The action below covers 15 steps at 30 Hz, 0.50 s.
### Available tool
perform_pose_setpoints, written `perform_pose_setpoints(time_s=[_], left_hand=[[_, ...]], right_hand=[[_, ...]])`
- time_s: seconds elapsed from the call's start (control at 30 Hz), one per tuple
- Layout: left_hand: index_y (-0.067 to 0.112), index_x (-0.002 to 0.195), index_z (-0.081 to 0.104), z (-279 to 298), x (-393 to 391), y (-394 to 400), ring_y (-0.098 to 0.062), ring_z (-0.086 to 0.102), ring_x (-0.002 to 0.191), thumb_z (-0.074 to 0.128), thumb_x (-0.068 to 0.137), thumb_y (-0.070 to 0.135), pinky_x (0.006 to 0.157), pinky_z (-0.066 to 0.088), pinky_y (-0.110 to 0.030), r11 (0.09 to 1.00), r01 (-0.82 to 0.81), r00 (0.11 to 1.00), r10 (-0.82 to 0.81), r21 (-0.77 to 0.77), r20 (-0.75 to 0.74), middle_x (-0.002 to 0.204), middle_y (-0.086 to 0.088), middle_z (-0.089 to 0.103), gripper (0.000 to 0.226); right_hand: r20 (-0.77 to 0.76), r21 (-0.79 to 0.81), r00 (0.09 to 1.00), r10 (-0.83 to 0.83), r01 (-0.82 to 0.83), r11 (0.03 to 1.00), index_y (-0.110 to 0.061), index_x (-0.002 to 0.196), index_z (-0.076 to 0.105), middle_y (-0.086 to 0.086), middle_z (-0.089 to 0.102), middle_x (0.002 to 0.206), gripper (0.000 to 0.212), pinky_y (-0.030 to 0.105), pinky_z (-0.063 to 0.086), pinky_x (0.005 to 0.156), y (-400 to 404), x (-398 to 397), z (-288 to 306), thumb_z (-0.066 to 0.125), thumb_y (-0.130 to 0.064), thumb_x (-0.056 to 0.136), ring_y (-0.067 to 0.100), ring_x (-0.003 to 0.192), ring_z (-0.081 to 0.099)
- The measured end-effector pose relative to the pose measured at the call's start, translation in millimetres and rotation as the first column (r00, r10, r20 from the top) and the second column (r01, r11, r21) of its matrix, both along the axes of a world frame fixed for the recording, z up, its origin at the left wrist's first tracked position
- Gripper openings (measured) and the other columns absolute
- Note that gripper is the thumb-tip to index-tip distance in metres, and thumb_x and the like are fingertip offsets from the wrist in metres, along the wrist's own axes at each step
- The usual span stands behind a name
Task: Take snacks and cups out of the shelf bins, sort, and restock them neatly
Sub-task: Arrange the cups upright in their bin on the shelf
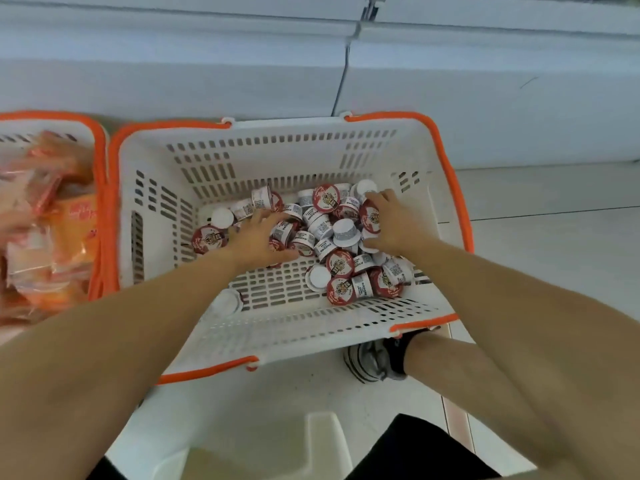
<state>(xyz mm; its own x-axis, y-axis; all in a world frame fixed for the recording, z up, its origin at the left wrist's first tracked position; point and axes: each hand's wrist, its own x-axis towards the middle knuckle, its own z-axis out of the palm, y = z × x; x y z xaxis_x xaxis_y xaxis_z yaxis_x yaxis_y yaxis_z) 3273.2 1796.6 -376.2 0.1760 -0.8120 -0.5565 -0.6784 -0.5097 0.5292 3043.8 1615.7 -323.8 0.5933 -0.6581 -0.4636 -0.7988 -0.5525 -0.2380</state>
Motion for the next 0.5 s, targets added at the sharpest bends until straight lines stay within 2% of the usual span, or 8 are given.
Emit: perform_pose_setpoints(time_s=[0.1, 0.13, 0.2, 0.3, 0.37, 0.43, 0.5], left_hand=[[0.038, 0.151, 0.031, -17, -12, -7, -0.032, 0.022, 0.146, 0.055, 0.075, 0.082, 0.115, 0.014, -0.063, 1.0, 0.003, 0.991, -0.005, 0.013, 0.137, 0.157, -0.007, 0.027, 0.091], [0.037, 0.15, 0.034, -22, -14, -9, -0.03, 0.024, 0.145, 0.056, 0.078, 0.079, 0.115, 0.015, -0.062, 1.0, -0.002, 0.983, 0.003, -0.002, 0.185, 0.155, -0.008, 0.03, 0.087], [0.034, 0.146, 0.042, -28, -16, -11, -0.028, 0.031, 0.139, 0.06, 0.081, 0.073, 0.112, 0.021, -0.057, 0.999, -0.006, 0.968, 0.018, -0.046, 0.25, 0.148, -0.006, 0.037, 0.078], [0.031, 0.137, 0.05, -36, -19, -14, -0.03, 0.037, 0.13, 0.072, 0.081, 0.054, 0.108, 0.027, -0.052, 0.992, 0.006, 0.957, 0.029, -0.122, 0.288, 0.137, -0.007, 0.041, 0.065], [0.028, 0.129, 0.054, -40, -20, -13, -0.031, 0.04, 0.124, 0.077, 0.079, 0.041, 0.105, 0.028, -0.05, 0.986, 0.006, 0.956, 0.044, -0.167, 0.291, 0.132, -0.007, 0.043, 0.057], [0.026, 0.124, 0.056, -41, -17, -8, -0.03, 0.041, 0.122, 0.081, 0.076, 0.035, 0.104, 0.028, -0.048, 0.982, 0.028, 0.966, 0.022, -0.186, 0.259, 0.13, -0.006, 0.045, 0.055], [0.026, 0.12, 0.059, -41, -12, 2, -0.03, 0.042, 0.121, 0.081, 0.075, 0.035, 0.104, 0.028, -0.046, 0.977, 0.084, 0.973, -0.039, -0.197, 0.227, 0.127, -0.005, 0.047, 0.051]], right_hand=[[0.107, 0.082, 0.991, -0.075, 0.067, 0.994, -0.011, 0.137, 0.055, 0.009, 0.064, 0.119, 0.063, 0.031, 0.049, 0.092, -5, 11, -3, 0.079, -0.014, 0.079, 0.025, 0.104, 0.062], [0.096, 0.095, 0.994, -0.056, 0.047, 0.994, -0.013, 0.129, 0.063, 0.007, 0.068, 0.111, 0.051, 0.028, 0.049, 0.089, -6, 15, -3, 0.077, -0.014, 0.08, 0.022, 0.102, 0.063], [0.037, 0.076, 0.999, 0.005, -0.008, 0.997, -0.018, 0.119, 0.07, 0.005, 0.07, 0.11, 0.039, 0.028, 0.045, 0.088, -5, 21, -3, 0.074, -0.019, 0.081, 0.022, 0.107, 0.06], [-0.065, 0.078, 0.996, 0.064, -0.059, 0.995, -0.022, 0.128, 0.064, 0.009, 0.056, 0.131, 0.052, 0.037, 0.041, 0.1, -1, 25, -7, 0.078, -0.032, 0.08, 0.031, 0.124, 0.048], [-0.108, 0.121, 0.991, 0.082, -0.069, 0.99, -0.023, 0.139, 0.055, 0.009, 0.041, 0.146, 0.068, 0.036, 0.042, 0.103, 4, 23, -10, 0.082, -0.038, 0.079, 0.03, 0.129, 0.048], [-0.129, 0.042, 0.979, 0.159, -0.155, 0.987, -0.024, 0.144, 0.049, 0.007, 0.036, 0.148, 0.075, 0.039, 0.047, 0.099, 12, 23, -15, 0.08, -0.046, 0.08, 0.029, 0.125, 0.052], [-0.161, -0.07, 0.954, 0.254, -0.268, 0.961, -0.023, 0.144, 0.046, 0.006, 0.039, 0.143, 0.072, 0.042, 0.052, 0.089, 22, 25, -20, 0.074, -0.05, 0.084, 0.029, 0.118, 0.054]])
